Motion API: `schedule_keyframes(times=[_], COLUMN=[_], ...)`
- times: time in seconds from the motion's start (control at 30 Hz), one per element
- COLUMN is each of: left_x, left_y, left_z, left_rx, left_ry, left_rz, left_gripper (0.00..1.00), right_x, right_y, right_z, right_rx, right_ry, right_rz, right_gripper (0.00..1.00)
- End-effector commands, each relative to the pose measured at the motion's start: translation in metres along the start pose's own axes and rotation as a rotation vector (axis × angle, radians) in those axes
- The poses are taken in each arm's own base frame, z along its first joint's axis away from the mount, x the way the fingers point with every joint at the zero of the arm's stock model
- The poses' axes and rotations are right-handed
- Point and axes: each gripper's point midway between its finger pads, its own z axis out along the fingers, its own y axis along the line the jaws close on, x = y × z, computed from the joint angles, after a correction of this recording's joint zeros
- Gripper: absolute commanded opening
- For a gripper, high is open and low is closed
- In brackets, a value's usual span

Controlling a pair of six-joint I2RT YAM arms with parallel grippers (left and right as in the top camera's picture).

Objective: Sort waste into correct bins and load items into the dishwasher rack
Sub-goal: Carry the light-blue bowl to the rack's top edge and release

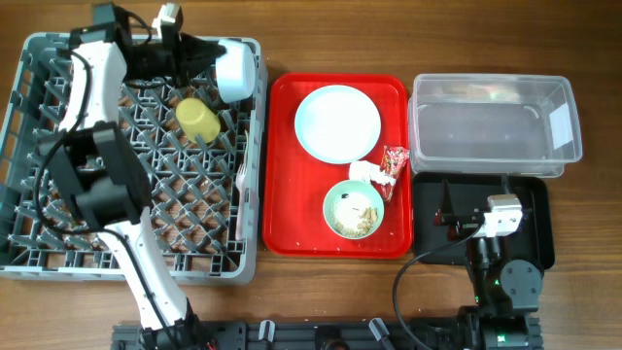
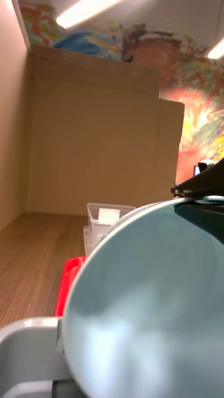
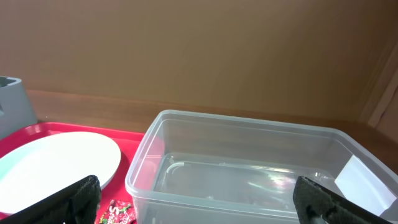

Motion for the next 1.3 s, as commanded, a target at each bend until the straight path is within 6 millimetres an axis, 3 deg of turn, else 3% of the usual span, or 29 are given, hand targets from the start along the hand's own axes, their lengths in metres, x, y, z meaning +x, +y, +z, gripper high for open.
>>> schedule_keyframes(times=[0.0,0.07,0.1,0.27,0.33,0.37,0.57,0.7,0.83,0.93,1.1,1.13,1.27], left_x=[-0.001,-0.001,-0.002,-0.007,-0.008,-0.009,-0.014,-0.013,-0.004,0.013,0.032,0.035,0.046], left_y=[0.008,0.011,0.016,0.041,0.044,0.043,0.028,0.005,-0.023,-0.038,-0.04,-0.042,-0.046], left_z=[0.003,0.003,0.003,-0.014,-0.027,-0.033,-0.075,-0.098,-0.108,-0.106,-0.099,-0.086,-0.03], left_rx=[0.038,0.025,-0.006,-0.141,-0.148,-0.147,-0.149,-0.2,-0.276,-0.466,-0.884,-0.957,-0.969], left_ry=[0.012,0.01,0.005,-0.039,-0.061,-0.072,-0.161,-0.221,-0.259,-0.278,-0.34,-0.335,-0.23], left_rz=[0.011,0.009,0.008,-0.03,-0.057,-0.071,-0.063,0.005,0.075,0.128,0.17,0.206,0.32], left_gripper=[0.04,0.09,0.16,0.21,0.33,0.99,1.0,1.0,1.0,1.0,1.0,1.0,1.0], right_x=[0.0,0.0,0.0,0.0,0.0,0.0,0.0,0.0,0.0,0.0,0.0,0.0,0.0], right_y=[0.0,0.0,0.0,0.0,0.0,0.0,0.0,0.0,0.0,0.0,0.0,0.0,0.0], right_z=[0.0,0.0,0.0,0.0,0.0,0.0,0.0,0.0,0.0,0.0,0.0,0.0,0.0], right_rx=[-0.003,-0.003,-0.003,-0.003,-0.003,-0.003,-0.003,-0.003,-0.003,-0.003,-0.003,-0.003,-0.003], right_ry=[-0.003,-0.003,-0.003,-0.003,-0.003,-0.003,-0.003,-0.003,-0.003,-0.003,-0.003,-0.003,-0.003], right_rz=[-0.005,-0.005,-0.005,-0.005,-0.005,-0.005,-0.005,-0.005,-0.005,-0.005,-0.005,-0.005,-0.005], right_gripper=[1.0,1.0,1.0,1.0,1.0,1.0,1.0,0.99,1.0,1.0,1.0,1.0,1.0])
